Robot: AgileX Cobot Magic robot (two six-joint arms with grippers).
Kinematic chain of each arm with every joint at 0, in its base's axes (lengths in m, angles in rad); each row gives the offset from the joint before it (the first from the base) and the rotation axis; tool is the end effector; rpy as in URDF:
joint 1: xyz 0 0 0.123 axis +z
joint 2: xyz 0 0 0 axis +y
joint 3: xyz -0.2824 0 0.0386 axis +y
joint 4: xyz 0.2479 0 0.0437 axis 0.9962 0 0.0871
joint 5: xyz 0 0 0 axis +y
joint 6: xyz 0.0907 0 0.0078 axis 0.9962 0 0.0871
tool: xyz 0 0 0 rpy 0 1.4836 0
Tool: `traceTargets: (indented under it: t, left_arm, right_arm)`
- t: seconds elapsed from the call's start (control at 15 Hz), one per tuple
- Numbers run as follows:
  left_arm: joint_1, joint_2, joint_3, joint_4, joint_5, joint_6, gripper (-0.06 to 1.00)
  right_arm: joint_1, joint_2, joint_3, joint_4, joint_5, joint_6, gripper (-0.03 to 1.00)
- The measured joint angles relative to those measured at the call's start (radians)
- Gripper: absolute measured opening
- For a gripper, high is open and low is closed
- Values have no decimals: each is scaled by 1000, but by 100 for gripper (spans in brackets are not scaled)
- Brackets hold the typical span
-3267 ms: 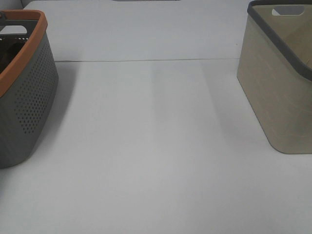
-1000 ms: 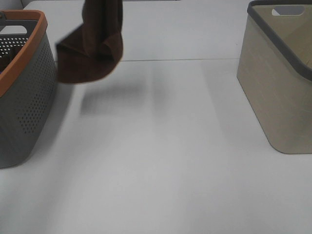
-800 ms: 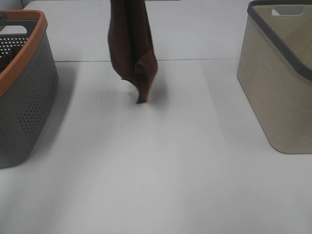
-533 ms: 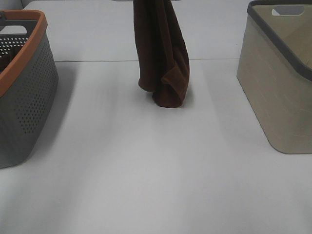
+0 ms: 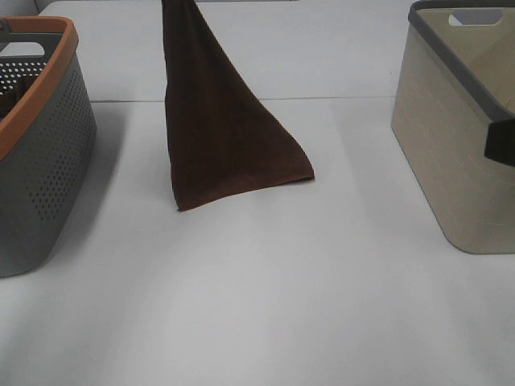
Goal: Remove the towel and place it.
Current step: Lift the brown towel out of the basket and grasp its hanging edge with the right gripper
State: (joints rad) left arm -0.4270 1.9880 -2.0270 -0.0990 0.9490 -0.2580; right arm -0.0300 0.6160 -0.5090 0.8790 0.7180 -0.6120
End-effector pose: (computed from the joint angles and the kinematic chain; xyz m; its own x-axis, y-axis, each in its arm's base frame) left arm 0.4134 -0.1961 0.3524 -0.7766 0.0132 -0.6299 0.2330 0.9349 -0.2676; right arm 0.1120 0.0429 0.2950 -0.5514 0.1248 -0.8248 -0.3450 0.8661 0.3617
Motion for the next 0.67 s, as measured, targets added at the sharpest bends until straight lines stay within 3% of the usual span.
traceTargets:
  t: [0.27, 0.47, 0.67]
  left_arm:
    - [-46, 34, 0, 131, 132, -13, 0]
    - [-75, 89, 0, 146, 249, -13, 0]
    - [-84, 94, 0, 99, 257, -25, 0]
  right_arm:
    - [0, 132, 0, 121, -30, -156, 58]
    - [0, 182, 0, 157, -39, -225, 58]
    - [0, 182, -4, 180, -53, -289, 58]
